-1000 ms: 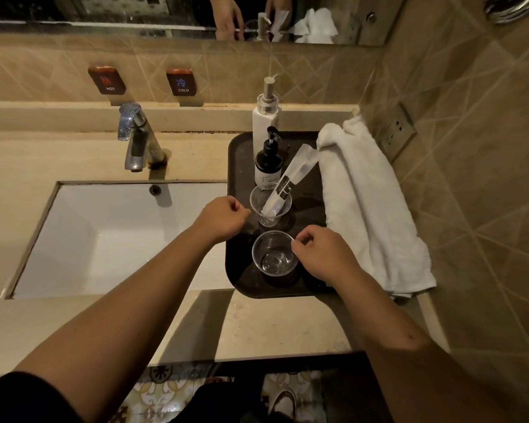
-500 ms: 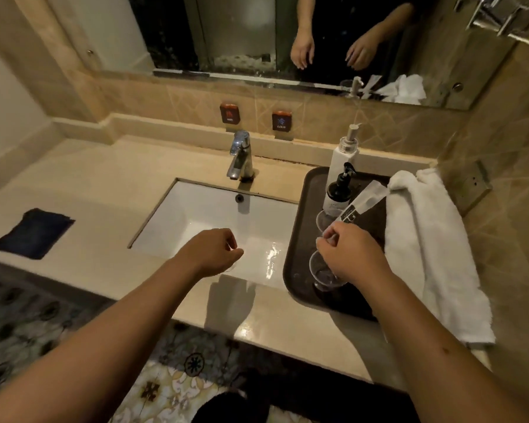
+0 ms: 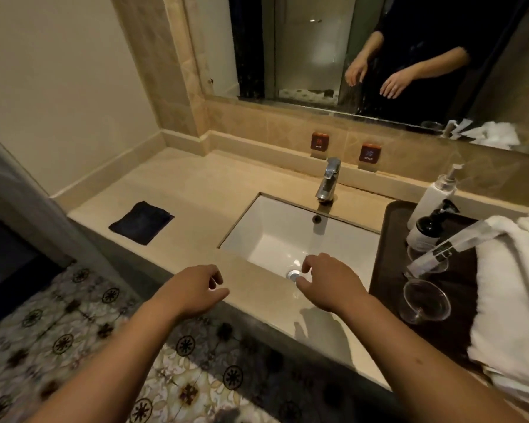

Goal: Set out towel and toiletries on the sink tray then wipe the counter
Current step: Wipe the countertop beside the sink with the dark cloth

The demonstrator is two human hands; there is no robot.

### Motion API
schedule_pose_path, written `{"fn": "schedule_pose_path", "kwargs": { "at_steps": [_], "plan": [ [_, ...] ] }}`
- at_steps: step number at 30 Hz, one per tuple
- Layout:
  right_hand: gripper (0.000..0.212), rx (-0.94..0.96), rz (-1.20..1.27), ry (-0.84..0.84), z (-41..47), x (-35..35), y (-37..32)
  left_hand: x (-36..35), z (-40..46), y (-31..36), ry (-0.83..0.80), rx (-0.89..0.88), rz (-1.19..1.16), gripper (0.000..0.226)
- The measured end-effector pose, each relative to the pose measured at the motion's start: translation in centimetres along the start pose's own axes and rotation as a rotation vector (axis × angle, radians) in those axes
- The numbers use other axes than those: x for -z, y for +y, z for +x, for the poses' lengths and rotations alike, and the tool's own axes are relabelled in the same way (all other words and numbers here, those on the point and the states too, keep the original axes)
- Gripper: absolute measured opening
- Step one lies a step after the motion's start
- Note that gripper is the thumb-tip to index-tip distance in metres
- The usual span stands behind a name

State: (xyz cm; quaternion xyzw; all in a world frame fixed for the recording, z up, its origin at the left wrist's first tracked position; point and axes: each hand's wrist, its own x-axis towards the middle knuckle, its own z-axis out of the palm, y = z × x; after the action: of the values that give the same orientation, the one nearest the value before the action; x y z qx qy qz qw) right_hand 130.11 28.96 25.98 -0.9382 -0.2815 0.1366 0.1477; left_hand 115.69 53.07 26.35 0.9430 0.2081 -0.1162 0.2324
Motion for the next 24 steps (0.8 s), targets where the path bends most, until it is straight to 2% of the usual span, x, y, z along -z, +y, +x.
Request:
{"fn": "schedule_pose_path", "kwargs": {
  "at_steps": [7, 14, 18, 24],
  "plan": [
    [0.033, 0.038, -0.090, -0.079, 2.9, -6.2, -14.2, 4.6, -1.5, -14.4, 0.016, 0.050, -0.071, 0.022],
    [0.031, 0.118, -0.100, -0.178, 6.7, -10.6, -26.6, 9.0, -1.3, -27.8, 0.057, 0.152, -0.041, 0.020],
    [0.030, 0.142, -0.112, -0.184, 8.9, -11.9, -30.8, 10.3, 0.4, -32.4, 0.048, 0.178, -0.023, 0.021],
    [0.035, 0.178, -0.132, -0.183, 14.8, -14.0, -34.2, 11.5, 5.5, -35.3, 0.031, 0.155, -0.006, 0.025]
  ]
}}
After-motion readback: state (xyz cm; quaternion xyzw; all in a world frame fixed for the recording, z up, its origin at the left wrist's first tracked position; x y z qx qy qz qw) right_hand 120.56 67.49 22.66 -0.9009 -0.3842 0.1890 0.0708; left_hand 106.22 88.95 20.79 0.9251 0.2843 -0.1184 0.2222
